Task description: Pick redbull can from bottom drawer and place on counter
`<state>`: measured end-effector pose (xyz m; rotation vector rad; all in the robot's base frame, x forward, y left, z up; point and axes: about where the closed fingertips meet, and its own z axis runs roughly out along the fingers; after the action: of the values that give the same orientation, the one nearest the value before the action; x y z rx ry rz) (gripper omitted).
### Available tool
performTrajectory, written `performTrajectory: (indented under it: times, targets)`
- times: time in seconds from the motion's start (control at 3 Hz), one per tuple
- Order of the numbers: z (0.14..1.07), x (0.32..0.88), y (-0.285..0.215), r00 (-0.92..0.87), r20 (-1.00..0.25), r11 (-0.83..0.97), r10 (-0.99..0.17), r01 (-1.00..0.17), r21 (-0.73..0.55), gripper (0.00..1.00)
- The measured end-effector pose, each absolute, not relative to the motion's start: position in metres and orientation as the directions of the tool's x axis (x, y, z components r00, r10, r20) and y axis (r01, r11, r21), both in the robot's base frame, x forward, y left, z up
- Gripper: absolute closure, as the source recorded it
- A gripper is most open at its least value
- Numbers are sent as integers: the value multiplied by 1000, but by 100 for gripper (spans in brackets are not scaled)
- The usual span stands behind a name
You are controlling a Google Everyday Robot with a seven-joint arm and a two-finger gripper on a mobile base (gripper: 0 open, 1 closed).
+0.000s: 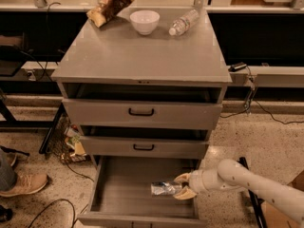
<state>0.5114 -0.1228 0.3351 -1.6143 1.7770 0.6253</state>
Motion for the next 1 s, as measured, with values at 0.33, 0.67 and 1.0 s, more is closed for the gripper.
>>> performTrajectory:
  times: [0.33, 0.67, 1.0]
  targets:
    - [365, 526, -131, 7, -713, 119, -701, -985, -127, 100]
    - [365, 526, -131, 7, -713, 119, -701, -985, -127, 100]
    - [403, 526, -138, 33, -713, 102, -700, -984, -145, 100]
